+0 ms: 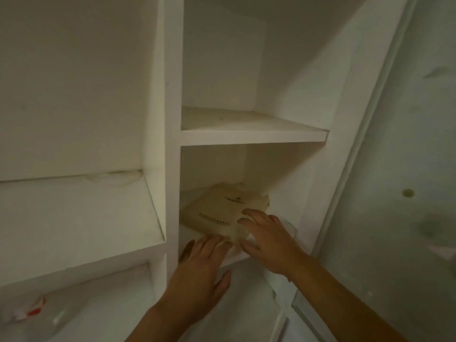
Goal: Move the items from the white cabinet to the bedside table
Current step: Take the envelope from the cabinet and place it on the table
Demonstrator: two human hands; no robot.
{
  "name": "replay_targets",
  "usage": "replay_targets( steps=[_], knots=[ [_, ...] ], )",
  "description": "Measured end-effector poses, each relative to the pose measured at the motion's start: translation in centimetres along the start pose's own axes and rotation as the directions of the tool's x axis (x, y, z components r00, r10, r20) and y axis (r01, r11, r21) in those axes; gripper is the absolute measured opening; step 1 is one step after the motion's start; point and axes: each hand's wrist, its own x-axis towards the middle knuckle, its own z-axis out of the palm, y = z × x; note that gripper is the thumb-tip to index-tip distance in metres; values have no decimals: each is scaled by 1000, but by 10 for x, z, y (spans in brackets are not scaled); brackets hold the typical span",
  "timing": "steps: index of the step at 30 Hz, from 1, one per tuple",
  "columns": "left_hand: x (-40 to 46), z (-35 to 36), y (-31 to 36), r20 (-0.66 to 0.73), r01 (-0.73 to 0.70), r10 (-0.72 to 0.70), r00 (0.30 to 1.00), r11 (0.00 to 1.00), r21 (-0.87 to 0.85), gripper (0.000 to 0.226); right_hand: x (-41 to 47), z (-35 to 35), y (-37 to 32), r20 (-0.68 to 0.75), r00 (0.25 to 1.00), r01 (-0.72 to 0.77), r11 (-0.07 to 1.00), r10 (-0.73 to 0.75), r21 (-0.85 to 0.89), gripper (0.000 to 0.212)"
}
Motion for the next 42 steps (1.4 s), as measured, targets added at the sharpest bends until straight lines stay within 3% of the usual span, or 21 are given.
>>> replay_targets(
  steps=[8, 14, 31, 35, 42],
  knots=[
    [3, 17, 3, -35, 187, -185, 982, 981, 51, 50, 28, 54, 25, -39, 999, 41, 976, -33, 216, 54],
    [4, 16, 10, -94, 226, -223, 970, 974, 26, 44, 28, 69, 29, -60, 997, 61, 943, -44, 328, 55],
    [19, 12, 11, -45, 80, -79, 996, 997, 22, 44, -55, 20, 36, -92, 996, 13, 939, 20, 343, 23],
    [32, 20, 6, 30, 117, -119, 992, 992, 49, 50, -58, 13, 34, -88, 994, -31, 942, 64, 334, 19],
    [31, 26, 4, 73, 162, -166, 983, 985, 55, 53, -49, 9, 43, -79, 968, -208, 936, 239, 285, 51]
  ],
)
